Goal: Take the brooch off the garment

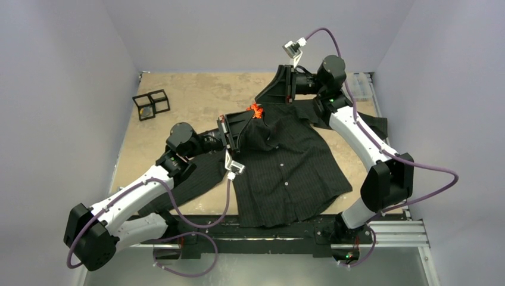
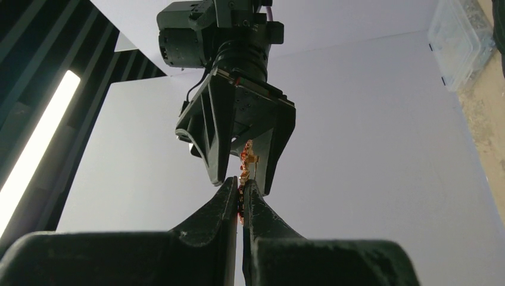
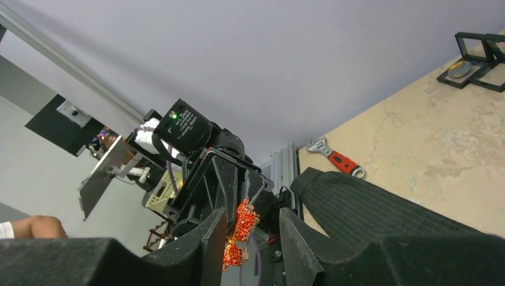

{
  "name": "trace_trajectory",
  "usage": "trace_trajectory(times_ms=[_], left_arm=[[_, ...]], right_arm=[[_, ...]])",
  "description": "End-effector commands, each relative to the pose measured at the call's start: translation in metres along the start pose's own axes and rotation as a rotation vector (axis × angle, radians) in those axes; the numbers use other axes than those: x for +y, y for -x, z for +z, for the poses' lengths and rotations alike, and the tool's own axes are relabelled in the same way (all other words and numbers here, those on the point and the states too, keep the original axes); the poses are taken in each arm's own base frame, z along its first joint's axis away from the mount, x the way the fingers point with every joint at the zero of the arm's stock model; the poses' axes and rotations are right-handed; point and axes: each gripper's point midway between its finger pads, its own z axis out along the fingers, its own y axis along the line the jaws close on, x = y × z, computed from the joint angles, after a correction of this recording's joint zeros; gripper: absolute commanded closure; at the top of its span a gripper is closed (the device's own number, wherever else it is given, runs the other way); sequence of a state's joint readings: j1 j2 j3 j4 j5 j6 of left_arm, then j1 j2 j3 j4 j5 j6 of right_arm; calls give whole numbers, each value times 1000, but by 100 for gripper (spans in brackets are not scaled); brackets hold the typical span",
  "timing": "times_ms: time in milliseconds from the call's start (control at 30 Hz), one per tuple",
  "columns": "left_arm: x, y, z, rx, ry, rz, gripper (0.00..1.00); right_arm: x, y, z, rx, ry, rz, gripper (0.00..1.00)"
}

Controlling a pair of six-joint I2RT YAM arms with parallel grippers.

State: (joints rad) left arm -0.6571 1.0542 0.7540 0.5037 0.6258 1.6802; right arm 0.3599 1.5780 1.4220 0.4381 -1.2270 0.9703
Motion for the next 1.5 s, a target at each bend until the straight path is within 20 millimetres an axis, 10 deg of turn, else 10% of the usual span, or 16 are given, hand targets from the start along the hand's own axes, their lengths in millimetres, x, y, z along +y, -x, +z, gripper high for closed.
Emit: trace_trajectory(times_ms=[0,367,767,1133,1300,1467], left_arm=[[12,12,1,-62,30,50,100],[3,12,4,-71,5,67,100],[-2,2,4,-21,-10,49,100],[-25,-15,-11,105,-95,-53,32],[-65,-29,-41,288,-203,-311,21],[-51,-76,-80,735,-152,-1042,19]], right_arm=[[8,0,2,39,34,-62,60],[10,-6,4,65,53,-69,63],[7,-8,5,90,45,-77,100],[4,22,1,-40,30,-51,100],[-20,53,-9,-159,-36,-43,100],[-53,87,-18,-344,-180,-27,100]])
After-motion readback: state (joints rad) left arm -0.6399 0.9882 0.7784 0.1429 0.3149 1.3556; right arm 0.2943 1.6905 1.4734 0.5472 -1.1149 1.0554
